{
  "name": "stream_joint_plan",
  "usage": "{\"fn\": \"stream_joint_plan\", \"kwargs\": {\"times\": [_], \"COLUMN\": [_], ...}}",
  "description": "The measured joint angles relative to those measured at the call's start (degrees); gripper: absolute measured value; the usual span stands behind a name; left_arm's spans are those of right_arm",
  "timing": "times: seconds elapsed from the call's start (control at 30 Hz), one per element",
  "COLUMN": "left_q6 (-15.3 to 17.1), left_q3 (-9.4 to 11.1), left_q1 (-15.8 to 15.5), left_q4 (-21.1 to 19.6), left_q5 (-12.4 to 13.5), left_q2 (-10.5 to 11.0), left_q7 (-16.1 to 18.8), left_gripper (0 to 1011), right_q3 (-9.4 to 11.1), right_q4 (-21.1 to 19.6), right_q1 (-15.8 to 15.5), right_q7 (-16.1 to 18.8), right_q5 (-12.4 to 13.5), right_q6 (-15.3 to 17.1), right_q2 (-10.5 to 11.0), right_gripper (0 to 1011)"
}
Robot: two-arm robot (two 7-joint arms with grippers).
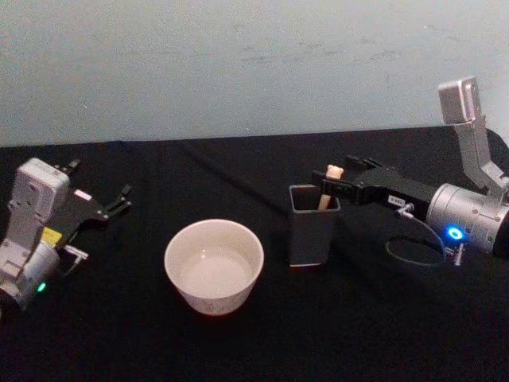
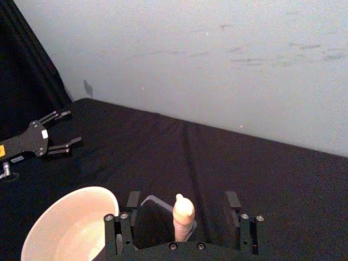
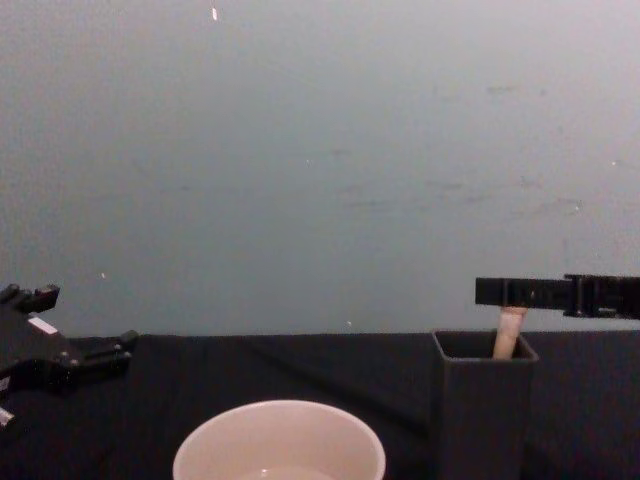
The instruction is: Pick up the stirring spoon with one hand, stir inside the cup, then place it back in its original position.
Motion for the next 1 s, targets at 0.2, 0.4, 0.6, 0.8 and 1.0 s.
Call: {"fn": "stream_joint_plan", "kwargs": {"times": [0.2,0.4,0.6,0.8,1.0], "left_q6": [0.0,0.0,0.0,0.0,0.0], "left_q3": [0.0,0.0,0.0,0.0,0.0], "left_q1": [0.0,0.0,0.0,0.0,0.0], "left_q4": [0.0,0.0,0.0,0.0,0.0], "left_q5": [0.0,0.0,0.0,0.0,0.0], "left_q2": [0.0,0.0,0.0,0.0,0.0], "left_q7": [0.0,0.0,0.0,0.0,0.0], "left_gripper": [1001,1001,1001,1001,1001], "right_q3": [1.56,4.71,5.89,3.94,3.12], "right_q4": [-0.93,-2.57,-1.3,4.0,7.1], "right_q1": [-0.91,-2.59,-3.25,-2.86,-3.52], "right_q7": [-1.81,-7.85,-19.98,-27.17,-28.79], "right_q5": [-0.49,-2.87,-12.77,-22.45,-25.36], "right_q6": [-2.23,-7.71,-15.88,-18.61,-17.37], "right_q2": [-0.86,-3.7,-7.92,-9.95,-10.65], "right_gripper": [1002,1002,1002,1002,1002]}}
